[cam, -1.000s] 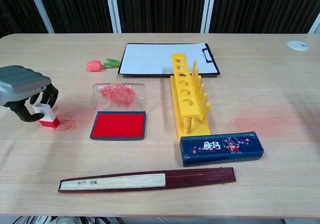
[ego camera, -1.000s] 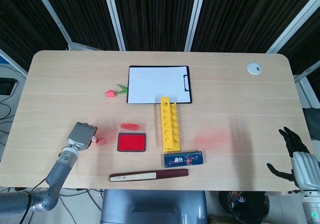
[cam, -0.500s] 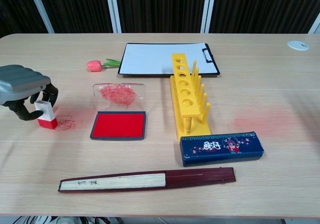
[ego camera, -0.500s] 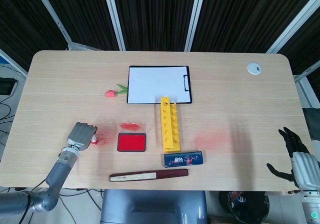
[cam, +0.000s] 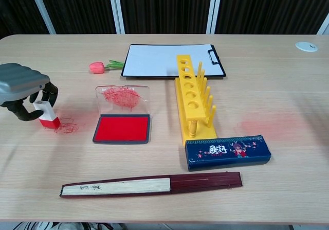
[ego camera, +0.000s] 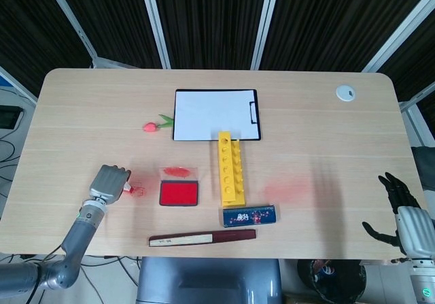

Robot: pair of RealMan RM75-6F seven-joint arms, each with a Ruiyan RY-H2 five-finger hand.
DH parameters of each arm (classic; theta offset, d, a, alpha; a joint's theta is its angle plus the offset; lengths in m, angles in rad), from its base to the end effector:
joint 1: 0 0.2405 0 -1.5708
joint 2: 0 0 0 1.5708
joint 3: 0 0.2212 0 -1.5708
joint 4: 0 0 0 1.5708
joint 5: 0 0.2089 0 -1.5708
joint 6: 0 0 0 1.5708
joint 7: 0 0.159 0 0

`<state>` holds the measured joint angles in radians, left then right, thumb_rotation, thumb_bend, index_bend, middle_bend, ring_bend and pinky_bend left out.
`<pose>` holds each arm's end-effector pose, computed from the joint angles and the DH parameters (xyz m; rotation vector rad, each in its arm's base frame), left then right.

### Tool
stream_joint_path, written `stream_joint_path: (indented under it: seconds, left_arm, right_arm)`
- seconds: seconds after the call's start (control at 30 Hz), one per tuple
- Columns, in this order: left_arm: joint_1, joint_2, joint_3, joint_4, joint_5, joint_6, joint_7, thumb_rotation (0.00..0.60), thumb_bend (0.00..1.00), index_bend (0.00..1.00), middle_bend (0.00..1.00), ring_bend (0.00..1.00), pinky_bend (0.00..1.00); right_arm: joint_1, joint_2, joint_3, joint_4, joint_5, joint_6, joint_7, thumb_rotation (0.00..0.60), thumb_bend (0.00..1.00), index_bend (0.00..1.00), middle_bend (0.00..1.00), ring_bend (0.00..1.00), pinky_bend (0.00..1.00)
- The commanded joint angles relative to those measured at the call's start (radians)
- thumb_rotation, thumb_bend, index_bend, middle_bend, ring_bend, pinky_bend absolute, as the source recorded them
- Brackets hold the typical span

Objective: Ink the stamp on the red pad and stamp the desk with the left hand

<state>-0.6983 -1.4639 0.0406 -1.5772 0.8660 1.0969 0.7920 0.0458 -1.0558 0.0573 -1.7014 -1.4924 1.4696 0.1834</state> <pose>-0.1984 0.2922 -0.0109 -1.8975 -0.7187 -0.3858 -0.2756 -0.1831 0.1537 1.2832 -1.0933 1.0306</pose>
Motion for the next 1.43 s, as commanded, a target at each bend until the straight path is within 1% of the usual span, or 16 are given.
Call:
stream_joint_path:
  seconds: [0.03, 0.23, 0.43, 0.6, 0.67, 0.7, 0.77, 0.8, 0.93, 0.97, 1.03, 1.13, 1.2, 1.33, 1.43]
  left_arm:
    - [0.007, -0.008, 0.001, 0.006, 0.008, 0.009, -0.002, 0.6, 0.4, 0.45, 0.43, 0.41, 0.56]
    - [0.022, -0.019, 0.002, 0.019, 0.027, 0.026, -0.009, 0.6, 0.35, 0.42, 0.41, 0.4, 0.54]
    - [0.028, -0.011, -0.003, 0.012, 0.023, 0.027, -0.001, 0.6, 0.27, 0.33, 0.32, 0.33, 0.48]
    - [0.031, -0.003, -0.012, -0.002, 0.014, 0.032, 0.002, 0.6, 0.22, 0.22, 0.19, 0.23, 0.37]
    - [0.034, 0.006, -0.017, -0.016, 0.017, 0.041, 0.002, 0.6, 0.2, 0.16, 0.11, 0.15, 0.28]
    - [0.036, 0.013, -0.021, -0.029, 0.021, 0.049, -0.002, 0.6, 0.2, 0.15, 0.09, 0.13, 0.26]
    - [0.045, 0.033, -0.025, -0.059, 0.038, 0.067, -0.018, 0.6, 0.17, 0.09, 0.02, 0.04, 0.17]
    - [0.051, 0.044, -0.026, -0.076, 0.053, 0.08, -0.029, 0.6, 0.17, 0.07, 0.0, 0.02, 0.14]
    - [0.1, 0.101, -0.013, -0.144, 0.163, 0.159, -0.114, 0.6, 0.16, 0.05, 0.0, 0.0, 0.1]
    - [0.125, 0.129, 0.001, -0.171, 0.208, 0.189, -0.154, 0.6, 0.16, 0.04, 0.0, 0.0, 0.1]
    - [0.165, 0.175, 0.019, -0.211, 0.263, 0.237, -0.216, 0.6, 0.16, 0.01, 0.0, 0.0, 0.06]
    - [0.223, 0.24, 0.053, -0.239, 0.346, 0.305, -0.295, 0.6, 0.16, 0.0, 0.0, 0.0, 0.01]
    - [0.273, 0.284, 0.087, -0.234, 0.409, 0.363, -0.348, 0.6, 0.15, 0.0, 0.0, 0.0, 0.0]
    - [0.348, 0.329, 0.129, -0.206, 0.483, 0.441, -0.429, 0.6, 0.15, 0.0, 0.0, 0.0, 0.0]
    - [0.412, 0.347, 0.155, -0.142, 0.548, 0.518, -0.492, 0.6, 0.15, 0.0, 0.0, 0.0, 0.0]
  right_arm:
    - [0.0, 0.0, 0.0, 0.0, -0.001, 0.001, 0.0, 0.6, 0.27, 0.07, 0.0, 0.0, 0.19]
    - [0.0, 0.0, 0.0, 0.001, -0.002, 0.002, 0.001, 0.6, 0.27, 0.07, 0.0, 0.0, 0.19]
    - [-0.001, -0.001, -0.001, 0.001, -0.003, 0.003, 0.0, 0.6, 0.28, 0.07, 0.0, 0.0, 0.19]
    - [-0.001, -0.001, 0.0, 0.001, -0.004, 0.004, 0.0, 0.6, 0.28, 0.07, 0.0, 0.0, 0.19]
    - [-0.001, -0.001, -0.001, 0.001, -0.004, 0.005, 0.0, 0.6, 0.28, 0.07, 0.0, 0.0, 0.19]
    - [-0.001, -0.001, -0.001, 0.002, -0.004, 0.005, 0.0, 0.6, 0.28, 0.07, 0.0, 0.0, 0.19]
    - [-0.001, -0.001, 0.0, 0.004, -0.005, 0.005, -0.003, 0.6, 0.28, 0.07, 0.0, 0.0, 0.19]
    - [-0.001, -0.002, 0.0, 0.006, -0.006, 0.006, -0.006, 0.6, 0.28, 0.07, 0.0, 0.0, 0.19]
    - [0.0, -0.004, 0.0, 0.012, -0.01, 0.01, -0.019, 0.6, 0.28, 0.07, 0.0, 0.0, 0.19]
    - [0.0, -0.006, 0.0, 0.012, -0.011, 0.011, -0.021, 0.6, 0.28, 0.07, 0.0, 0.0, 0.19]
    - [0.0, -0.008, 0.0, 0.014, -0.012, 0.012, -0.026, 0.6, 0.28, 0.07, 0.0, 0.0, 0.19]
    - [0.0, -0.011, -0.001, 0.014, -0.014, 0.012, -0.033, 0.6, 0.28, 0.07, 0.0, 0.0, 0.19]
    - [0.0, -0.014, -0.002, 0.016, -0.017, 0.014, -0.04, 0.6, 0.28, 0.07, 0.0, 0.0, 0.19]
    - [0.0, -0.018, -0.002, 0.018, -0.018, 0.017, -0.05, 0.6, 0.28, 0.07, 0.0, 0.0, 0.19]
    - [0.0, -0.02, -0.003, 0.021, -0.021, 0.019, -0.059, 0.6, 0.28, 0.07, 0.0, 0.0, 0.19]
